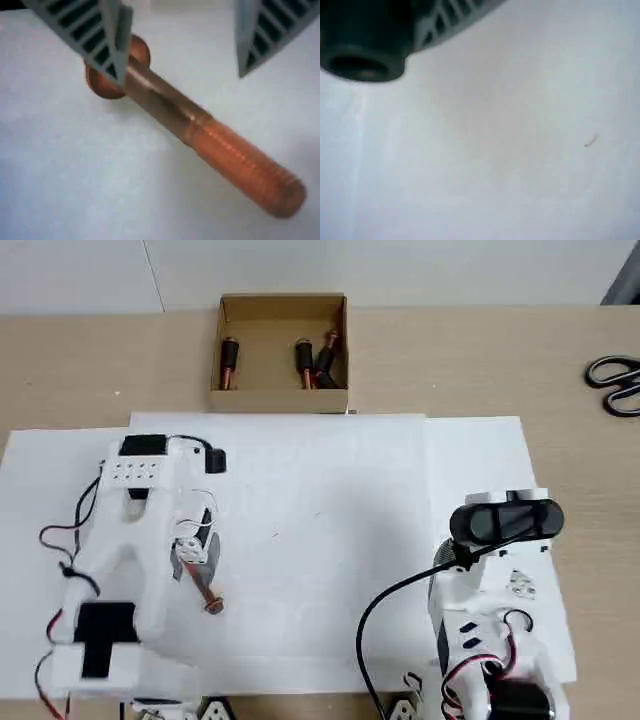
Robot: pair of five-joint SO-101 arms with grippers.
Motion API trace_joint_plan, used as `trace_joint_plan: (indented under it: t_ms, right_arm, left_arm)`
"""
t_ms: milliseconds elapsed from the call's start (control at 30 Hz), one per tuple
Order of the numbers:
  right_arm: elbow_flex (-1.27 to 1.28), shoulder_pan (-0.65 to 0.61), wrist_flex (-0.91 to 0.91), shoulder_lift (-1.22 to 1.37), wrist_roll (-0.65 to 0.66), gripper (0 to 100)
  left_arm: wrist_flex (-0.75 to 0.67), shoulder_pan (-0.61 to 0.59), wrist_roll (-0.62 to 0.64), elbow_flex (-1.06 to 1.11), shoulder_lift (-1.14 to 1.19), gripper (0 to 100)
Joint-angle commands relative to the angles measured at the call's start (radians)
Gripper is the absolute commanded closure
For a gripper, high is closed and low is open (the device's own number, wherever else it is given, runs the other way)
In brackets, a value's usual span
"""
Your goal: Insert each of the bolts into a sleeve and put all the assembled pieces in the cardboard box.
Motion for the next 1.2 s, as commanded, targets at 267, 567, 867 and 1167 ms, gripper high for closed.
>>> trace_joint_plan:
  t_ms: [267,567,867,1167]
  right_arm:
    - [-0.005,0.01,-0.001,-0.008,0.005,99.6]
    - [-0.005,0.01,-0.007,-0.008,0.005,99.6]
    - [-0.005,0.012,-0.008,-0.004,0.005,99.6]
    - [-0.005,0.012,-0.008,-0.004,0.003,99.6]
  left_arm:
    - [-0.091,0.0,-0.003,-0.05,0.138,86]
    - [-0.178,0.0,-0.003,-0.056,0.253,91]
    - [-0.152,0.005,-0.002,-0.145,0.253,100]
    - [-0.021,0.005,0.026,-0.34,0.04,100]
